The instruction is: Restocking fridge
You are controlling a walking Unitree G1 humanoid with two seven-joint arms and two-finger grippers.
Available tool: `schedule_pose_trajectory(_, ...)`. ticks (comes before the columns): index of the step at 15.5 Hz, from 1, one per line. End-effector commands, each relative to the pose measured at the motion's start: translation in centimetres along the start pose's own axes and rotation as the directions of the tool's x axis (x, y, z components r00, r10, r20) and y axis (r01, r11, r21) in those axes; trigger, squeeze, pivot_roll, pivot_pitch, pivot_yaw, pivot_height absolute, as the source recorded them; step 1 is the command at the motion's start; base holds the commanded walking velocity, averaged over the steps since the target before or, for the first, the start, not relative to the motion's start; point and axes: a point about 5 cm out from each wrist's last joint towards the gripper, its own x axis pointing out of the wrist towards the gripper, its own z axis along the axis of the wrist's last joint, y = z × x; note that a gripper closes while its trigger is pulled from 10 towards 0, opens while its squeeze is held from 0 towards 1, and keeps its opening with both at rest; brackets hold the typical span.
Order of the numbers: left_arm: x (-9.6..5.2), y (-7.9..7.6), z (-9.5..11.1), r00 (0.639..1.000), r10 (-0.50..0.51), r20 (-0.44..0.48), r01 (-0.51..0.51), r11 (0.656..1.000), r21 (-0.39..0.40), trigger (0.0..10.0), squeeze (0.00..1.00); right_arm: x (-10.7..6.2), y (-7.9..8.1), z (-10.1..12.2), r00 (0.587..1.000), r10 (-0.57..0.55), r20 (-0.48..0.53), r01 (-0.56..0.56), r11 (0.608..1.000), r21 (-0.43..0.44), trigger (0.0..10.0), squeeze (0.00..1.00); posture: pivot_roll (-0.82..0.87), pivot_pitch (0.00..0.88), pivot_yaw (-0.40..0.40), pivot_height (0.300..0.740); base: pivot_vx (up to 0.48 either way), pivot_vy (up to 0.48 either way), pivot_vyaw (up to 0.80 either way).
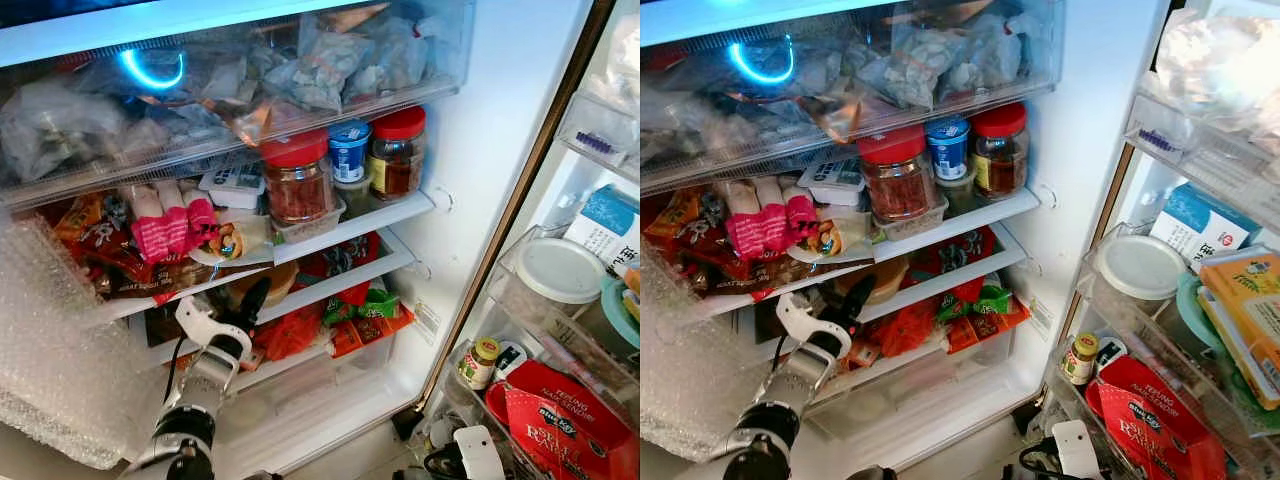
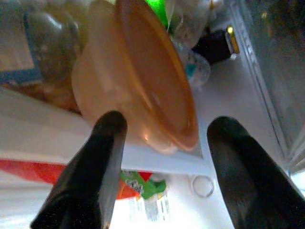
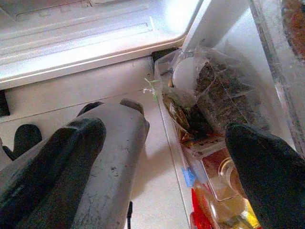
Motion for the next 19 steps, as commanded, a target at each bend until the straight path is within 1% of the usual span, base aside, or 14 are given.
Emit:
schedule_pose_trajectory(1,0.4,-0.3,0.6,1.000,0.006,0.007,-0.006,1.000,0.023,10.0,0.00,-0.2,0.3,-1.3,0.999,0.005,-0.052,-0.005,1.000,-0.006,10.0,0.00,-0.19,0.000,0.045,0.656,0.000,0.000,0.00)
schedule_pose_trajectory(3,0.3,-0.1,0.5,1.000,0.006,-0.012,-0.006,0.999,0.043,10.0,0.00,-0.2,0.3,-1.3,0.999,0.004,-0.053,-0.005,1.000,-0.003,10.0,0.00,-0.19,0.000,0.046,0.656,0.000,0.000,0.00)
schedule_pose_trajectory(5,-0.2,0.4,0.4,0.999,-0.026,-0.030,0.029,0.996,0.080,10.0,0.00,-0.2,0.3,-1.4,0.999,0.004,-0.054,-0.004,1.000,0.001,10.0,0.00,-0.19,0.000,0.049,0.656,0.000,0.000,0.00)
schedule_pose_trajectory(8,-1.4,1.1,0.5,0.998,-0.056,-0.043,0.062,0.984,0.169,10.0,0.00,-0.2,0.3,-1.4,0.998,0.006,-0.055,-0.006,1.000,0.001,10.0,0.00,-0.17,0.000,0.050,0.656,0.000,0.000,0.00)
schedule_pose_trajectory(9,-1.9,1.3,0.5,0.997,-0.064,-0.047,0.073,0.973,0.218,10.0,0.00,-0.2,0.3,-1.4,0.998,0.006,-0.055,-0.006,1.000,0.001,10.0,0.00,-0.17,0.000,0.048,0.656,0.000,0.000,0.00)
schedule_pose_trajectory(11,-2.7,1.4,0.2,0.995,-0.079,-0.060,0.093,0.956,0.280,10.0,0.00,-0.2,0.3,-1.4,0.998,0.006,-0.055,-0.007,1.000,-0.002,10.0,0.00,-0.16,0.000,0.046,0.656,0.000,0.000,0.00)
schedule_pose_trajectory(14,-3.5,0.8,-0.2,0.988,-0.133,-0.079,0.153,0.924,0.349,10.0,0.00,-0.2,0.2,-1.5,0.998,0.005,-0.056,-0.005,1.000,-0.006,10.0,0.00,-0.17,0.000,0.043,0.656,0.000,0.000,0.00)
schedule_pose_trajectory(15,-4.0,0.5,-0.4,0.983,-0.145,-0.116,0.181,0.888,0.423,10.0,0.00,-0.3,0.2,-1.5,0.998,0.003,-0.056,-0.003,1.000,-0.005,10.0,0.00,-0.17,0.000,0.045,0.656,0.000,0.000,0.00)
schedule_pose_trajectory(17,-4.6,0.5,-0.4,0.981,-0.138,-0.138,0.190,0.841,0.507,10.0,0.00,-0.3,0.2,-1.5,0.998,0.004,-0.056,-0.004,1.000,-0.005,10.0,0.00,-0.16,0.000,0.045,0.656,0.000,0.000,0.00)
schedule_pose_trajectory(18,-5.0,1.1,-0.6,0.982,-0.112,-0.152,0.180,0.801,0.572,10.0,0.00,-0.3,0.2,-1.5,0.998,0.005,-0.057,-0.005,1.000,-0.005,10.0,0.00,-0.16,0.000,0.045,0.656,0.000,0.000,0.00)
schedule_pose_trajectory(19,-5.3,1.9,-0.4,0.990,-0.072,-0.121,0.131,0.783,0.608,10.0,0.00,-0.2,0.2,-1.4,0.998,0.009,-0.057,-0.010,1.000,-0.007,10.0,0.00,-0.16,0.000,0.045,0.656,0.000,0.000,0.00)
